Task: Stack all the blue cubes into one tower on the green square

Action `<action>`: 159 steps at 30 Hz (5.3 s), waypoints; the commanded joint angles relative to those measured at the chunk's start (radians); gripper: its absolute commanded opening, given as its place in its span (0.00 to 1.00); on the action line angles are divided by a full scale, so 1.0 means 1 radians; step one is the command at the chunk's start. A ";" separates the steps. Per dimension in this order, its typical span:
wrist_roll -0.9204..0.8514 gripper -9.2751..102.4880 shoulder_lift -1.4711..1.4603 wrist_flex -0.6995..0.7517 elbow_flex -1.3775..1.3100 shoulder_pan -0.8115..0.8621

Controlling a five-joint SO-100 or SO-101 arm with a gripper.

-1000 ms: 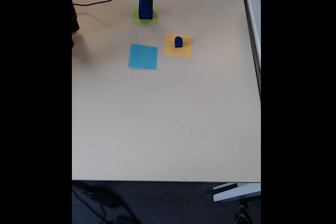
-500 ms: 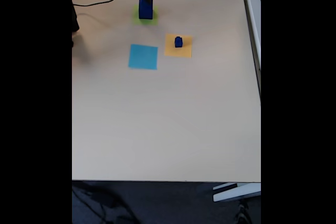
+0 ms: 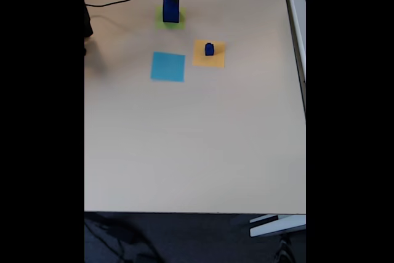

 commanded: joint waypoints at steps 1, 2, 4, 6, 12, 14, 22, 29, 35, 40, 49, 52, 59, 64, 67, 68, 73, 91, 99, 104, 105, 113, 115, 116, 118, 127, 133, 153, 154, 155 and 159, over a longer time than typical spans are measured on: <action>0.000 0.16 0.032 -0.026 0.000 0.002; 0.000 0.16 0.034 -0.032 0.006 0.002; 0.000 0.16 0.035 -0.044 0.018 0.002; 0.002 0.16 0.035 -0.051 0.021 0.000; 0.005 0.16 0.035 -0.057 0.026 -0.002; 0.003 0.16 0.037 -0.057 0.026 -0.002; 0.006 0.17 0.040 -0.061 0.041 -0.002; -0.002 0.17 0.049 -0.063 0.057 0.003; -0.003 0.17 0.051 -0.063 0.060 0.005; -0.003 0.17 0.051 -0.064 0.063 0.006; -0.018 0.18 0.052 -0.064 0.063 0.014; -0.020 0.18 0.052 -0.064 0.061 0.014; -0.018 0.22 0.049 -0.064 0.044 0.009; -0.025 0.26 0.044 -0.064 0.031 0.009; -0.028 0.27 0.043 -0.064 0.028 0.006; -0.029 0.27 0.043 -0.064 0.026 0.006; -0.038 0.28 0.041 -0.064 0.017 0.005; -0.080 0.23 0.049 -0.051 -0.018 0.017; -0.095 0.23 0.063 -0.049 -0.008 0.021; -0.097 0.23 0.067 -0.048 -0.009 0.023; -0.095 0.23 0.067 -0.048 -0.011 0.023; -0.097 0.20 0.067 -0.048 -0.014 0.021; -0.097 0.20 0.069 -0.048 -0.012 0.021; -0.097 0.21 0.069 -0.048 -0.012 0.020; -0.094 0.21 0.069 -0.048 -0.009 0.018; -0.095 0.21 0.067 -0.048 -0.006 0.014; -0.094 0.21 0.067 -0.048 -0.006 0.011; -0.097 0.21 0.075 -0.046 -0.006 0.006; -0.097 0.21 0.075 -0.046 -0.008 0.006; -0.098 0.21 0.075 -0.046 -0.011 0.008; -0.098 0.21 0.074 -0.034 -0.025 0.008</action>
